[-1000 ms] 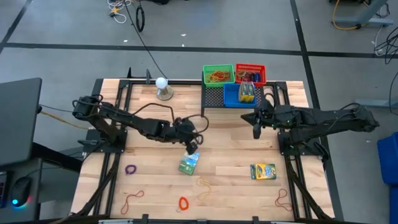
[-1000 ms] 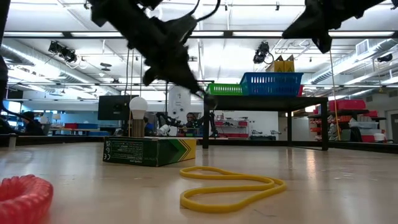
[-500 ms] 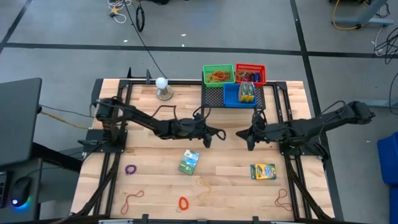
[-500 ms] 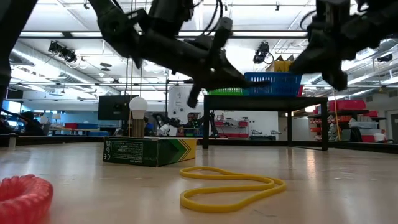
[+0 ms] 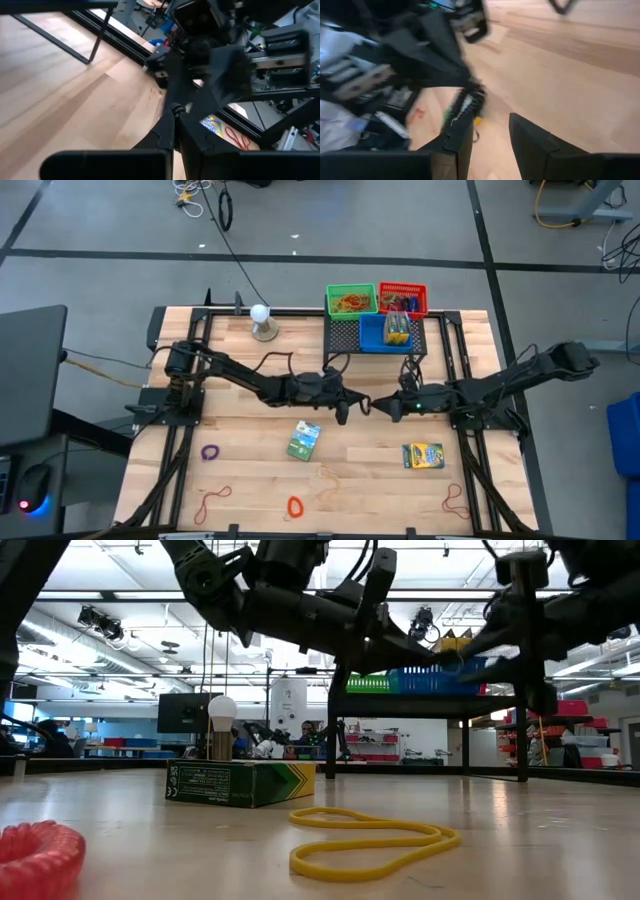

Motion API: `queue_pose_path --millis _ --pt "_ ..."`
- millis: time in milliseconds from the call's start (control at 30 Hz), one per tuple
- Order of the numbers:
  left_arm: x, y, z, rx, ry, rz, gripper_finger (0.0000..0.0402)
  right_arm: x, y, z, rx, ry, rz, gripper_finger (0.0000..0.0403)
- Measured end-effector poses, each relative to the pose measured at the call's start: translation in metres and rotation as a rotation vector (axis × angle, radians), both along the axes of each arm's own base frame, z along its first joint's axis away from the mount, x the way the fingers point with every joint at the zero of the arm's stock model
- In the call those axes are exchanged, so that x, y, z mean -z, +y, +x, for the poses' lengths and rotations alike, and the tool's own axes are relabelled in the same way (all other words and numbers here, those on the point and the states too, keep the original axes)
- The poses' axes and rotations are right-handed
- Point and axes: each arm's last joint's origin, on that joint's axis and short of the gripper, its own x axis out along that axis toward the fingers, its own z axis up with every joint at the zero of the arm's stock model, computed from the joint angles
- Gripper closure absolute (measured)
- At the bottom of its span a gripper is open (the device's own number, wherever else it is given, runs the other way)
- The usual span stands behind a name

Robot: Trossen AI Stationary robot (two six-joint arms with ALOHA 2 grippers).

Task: Pick & Place Office Desk Supplies
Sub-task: Put the black spiral keychain into the red bin

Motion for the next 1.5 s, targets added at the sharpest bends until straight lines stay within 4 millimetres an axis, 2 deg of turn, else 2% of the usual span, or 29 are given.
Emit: queue_pose_path --millis 200,567,667,800,933,1133,1267,1400,1500 --pt "0.0 0.0 0.0 0.001 0.001 0.003 0.0388 -0.005 0.001 0.002 -0.04 -0.103 -0.016 0.0268" --pt "-0.002 0.0 0.001 0.0 -0.012 0.002 0.0388 -0.004 -0.005 0.003 -0.022 -0.088 0.003 0.0265" --pt "-0.002 0.0 0.001 0.0 -0.013 0.002 0.0388 -0.004 -0.006 0.003 -0.021 -0.086 -0.008 0.0287" --pt "-0.002 0.0 0.001 0.002 -0.012 0.018 0.0384 -0.004 -0.006 0.003 -0.022 -0.086 -0.01 0.0344" --pt "-0.006 0.002 -0.001 0.005 0.004 0.052 0.0359 -0.006 -0.006 0.003 -0.026 -0.098 -0.032 0.039" --pt "-0.025 0.011 -0.015 -0.007 0.11 0.083 0.0293 -0.011 -0.007 0.001 -0.011 -0.133 -0.065 0.0381" --pt "-0.048 0.018 -0.025 -0.008 0.108 0.131 0.0265 -0.018 -0.008 -0.002 0.006 -0.168 -0.093 0.0387" --pt "-0.061 0.025 -0.039 0.004 0.089 0.168 0.027 -0.031 -0.01 -0.007 0.04 -0.213 -0.114 0.0388" --pt "-0.05 0.033 -0.053 0.003 0.093 0.128 0.0299 -0.052 -0.011 -0.01 0.04 -0.19 -0.182 0.0388"
